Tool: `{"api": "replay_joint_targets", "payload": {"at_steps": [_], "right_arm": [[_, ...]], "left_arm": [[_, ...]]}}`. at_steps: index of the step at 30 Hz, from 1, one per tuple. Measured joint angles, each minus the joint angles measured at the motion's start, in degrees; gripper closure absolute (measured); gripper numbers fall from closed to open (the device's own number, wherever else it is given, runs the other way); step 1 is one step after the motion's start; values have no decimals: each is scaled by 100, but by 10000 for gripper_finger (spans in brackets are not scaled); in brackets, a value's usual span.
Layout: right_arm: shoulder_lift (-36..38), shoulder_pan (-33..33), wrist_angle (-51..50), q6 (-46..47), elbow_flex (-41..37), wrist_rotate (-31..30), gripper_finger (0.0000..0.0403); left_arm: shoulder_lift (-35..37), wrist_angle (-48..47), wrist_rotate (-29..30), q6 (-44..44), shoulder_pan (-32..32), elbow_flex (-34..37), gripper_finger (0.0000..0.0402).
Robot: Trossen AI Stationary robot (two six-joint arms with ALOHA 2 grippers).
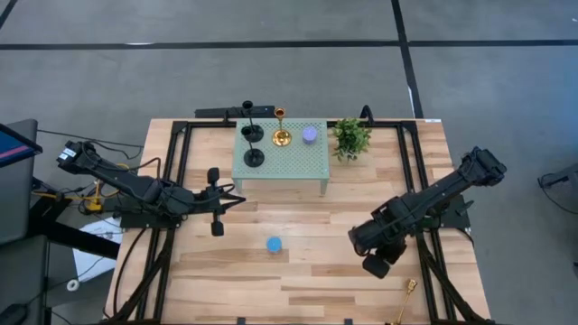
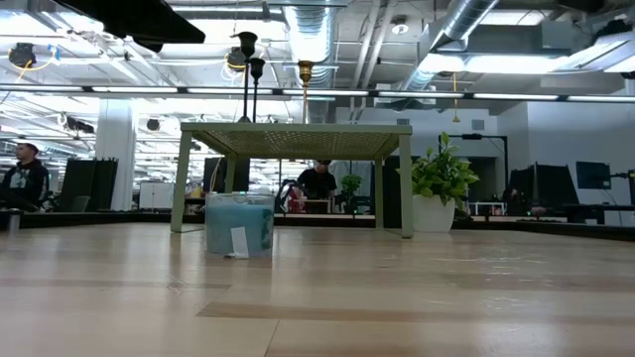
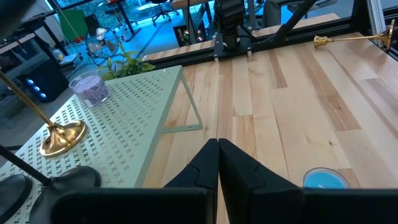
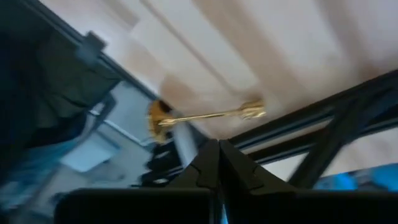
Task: Pick & Place candle stick holders
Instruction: Put the gold candle holder on the shelf
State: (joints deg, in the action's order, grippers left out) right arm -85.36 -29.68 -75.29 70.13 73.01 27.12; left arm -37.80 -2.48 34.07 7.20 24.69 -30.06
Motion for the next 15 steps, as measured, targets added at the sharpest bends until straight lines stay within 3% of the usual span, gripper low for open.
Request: {"api": "replay_joint_targets", "payload": {"at_steps": [8,15], "right_arm": [[0,-170,926,1330,0,150,403],[0,-494,1235,2427,0,-188,403]], "left_arm": [[0,0,0,2,-2,0,390],[0,-1,0,2,-2,0,390]]}}
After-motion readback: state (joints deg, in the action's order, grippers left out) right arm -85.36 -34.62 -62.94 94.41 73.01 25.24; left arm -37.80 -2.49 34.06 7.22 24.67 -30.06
